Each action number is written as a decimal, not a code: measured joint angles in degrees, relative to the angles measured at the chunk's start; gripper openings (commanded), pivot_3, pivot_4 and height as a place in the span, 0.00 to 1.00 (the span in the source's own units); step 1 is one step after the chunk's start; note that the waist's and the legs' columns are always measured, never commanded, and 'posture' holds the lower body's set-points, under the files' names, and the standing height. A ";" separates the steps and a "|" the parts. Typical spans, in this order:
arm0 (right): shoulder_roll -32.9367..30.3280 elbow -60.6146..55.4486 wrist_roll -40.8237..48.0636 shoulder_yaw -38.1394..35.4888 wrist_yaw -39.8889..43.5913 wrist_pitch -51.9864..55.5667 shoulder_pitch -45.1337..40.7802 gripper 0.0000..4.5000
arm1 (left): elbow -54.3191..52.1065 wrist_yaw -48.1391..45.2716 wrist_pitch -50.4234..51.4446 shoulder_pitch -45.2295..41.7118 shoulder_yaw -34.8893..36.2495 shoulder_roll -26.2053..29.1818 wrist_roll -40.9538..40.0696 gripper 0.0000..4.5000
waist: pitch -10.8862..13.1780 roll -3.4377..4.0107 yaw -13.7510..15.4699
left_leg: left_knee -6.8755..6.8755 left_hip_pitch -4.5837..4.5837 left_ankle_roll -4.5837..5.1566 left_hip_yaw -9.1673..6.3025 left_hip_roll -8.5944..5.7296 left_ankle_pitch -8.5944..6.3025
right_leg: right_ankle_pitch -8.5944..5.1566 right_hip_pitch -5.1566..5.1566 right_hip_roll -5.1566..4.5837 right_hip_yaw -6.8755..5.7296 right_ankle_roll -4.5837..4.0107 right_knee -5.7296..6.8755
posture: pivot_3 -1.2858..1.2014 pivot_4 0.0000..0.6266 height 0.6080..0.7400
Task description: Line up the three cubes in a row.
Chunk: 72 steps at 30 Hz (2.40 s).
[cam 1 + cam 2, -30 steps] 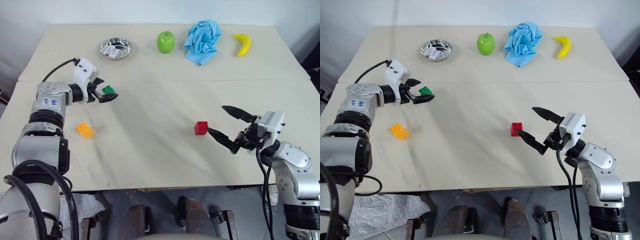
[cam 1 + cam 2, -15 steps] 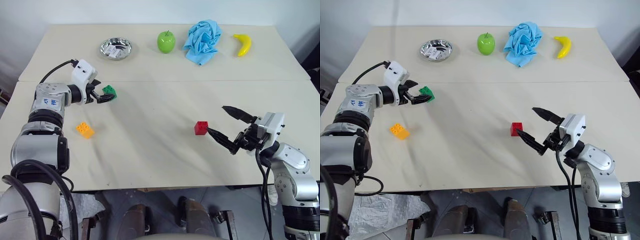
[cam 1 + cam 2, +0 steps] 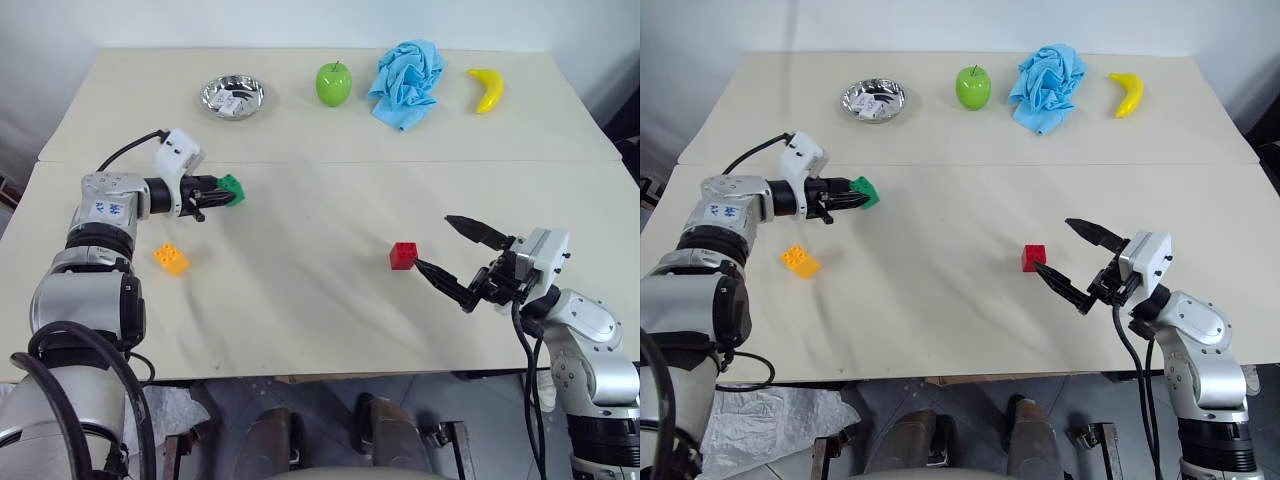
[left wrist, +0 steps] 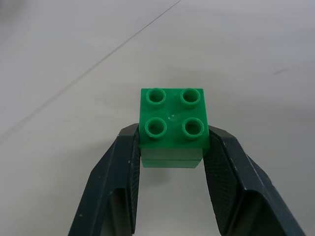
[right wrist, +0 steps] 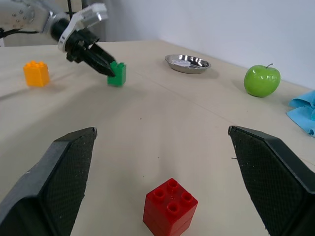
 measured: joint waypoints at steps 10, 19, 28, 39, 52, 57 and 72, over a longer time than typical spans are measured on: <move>-9.23 1.78 5.52 -5.72 11.18 2.75 4.05 1.00 | -35.69 -17.52 15.86 7.99 -8.68 -9.28 -3.34 0.34 | -0.01 0.00 -0.32 | 0.25 0.03 0.02 -0.15 0.08 0.00 | 0.00 0.03 0.01 0.12 0.00 0.11 | 0.52 0.24 1.00; -9.74 8.30 5.62 -6.24 18.61 2.18 3.27 1.00 | -52.50 -6.40 25.01 19.89 -16.39 -13.89 -0.87 0.34 | -0.01 0.00 0.50 | 0.61 0.11 0.09 -0.38 0.25 0.04 | 0.11 0.12 -0.04 0.32 0.17 0.31 | 0.52 0.24 1.00; -9.72 8.71 4.92 -5.38 19.80 2.43 3.45 1.00 | -47.94 -1.77 18.74 18.52 -18.97 -15.89 0.22 0.34 | -0.01 0.00 1.45 | 0.65 0.06 0.31 -0.43 0.05 0.14 | 0.29 0.19 -0.42 0.30 0.36 0.30 | 0.52 0.24 1.00; -9.62 8.01 4.33 -5.36 20.47 2.32 6.53 1.00 | -39.78 -1.86 15.08 14.76 -20.06 -17.61 0.57 0.69 | -0.01 0.00 1.42 | 0.63 0.05 0.34 -0.43 0.02 0.16 | 0.31 0.21 -0.43 0.27 0.41 0.25 | 0.52 0.24 1.00; -6.57 8.28 4.37 -2.68 17.92 3.60 -0.80 1.00 | -46.42 -9.96 10.54 17.10 -8.01 -7.74 -11.13 1.00 | -0.03 0.04 0.32 | 0.56 0.05 0.33 -0.44 0.11 0.16 | 0.30 0.11 -0.40 0.28 0.38 0.25 | 0.52 0.24 1.00; -5.71 8.81 4.58 -0.51 17.16 6.19 -4.02 1.00 | -54.36 -13.09 7.55 28.50 1.71 -0.92 -19.96 1.00 | -0.05 0.09 -0.12 | 0.56 0.02 0.34 -0.53 0.06 0.16 | 0.30 0.12 -0.45 0.24 0.38 0.24 | 0.52 0.24 1.00; 1.30 6.52 4.67 10.73 20.84 6.97 -13.77 1.00 | -77.00 14.34 7.37 84.37 47.12 -3.80 -33.03 1.00 | -0.08 0.02 -0.52 | 0.42 0.15 0.22 -0.65 0.09 0.00 | 0.35 0.15 -0.51 0.30 0.21 0.10 | 0.52 0.24 1.00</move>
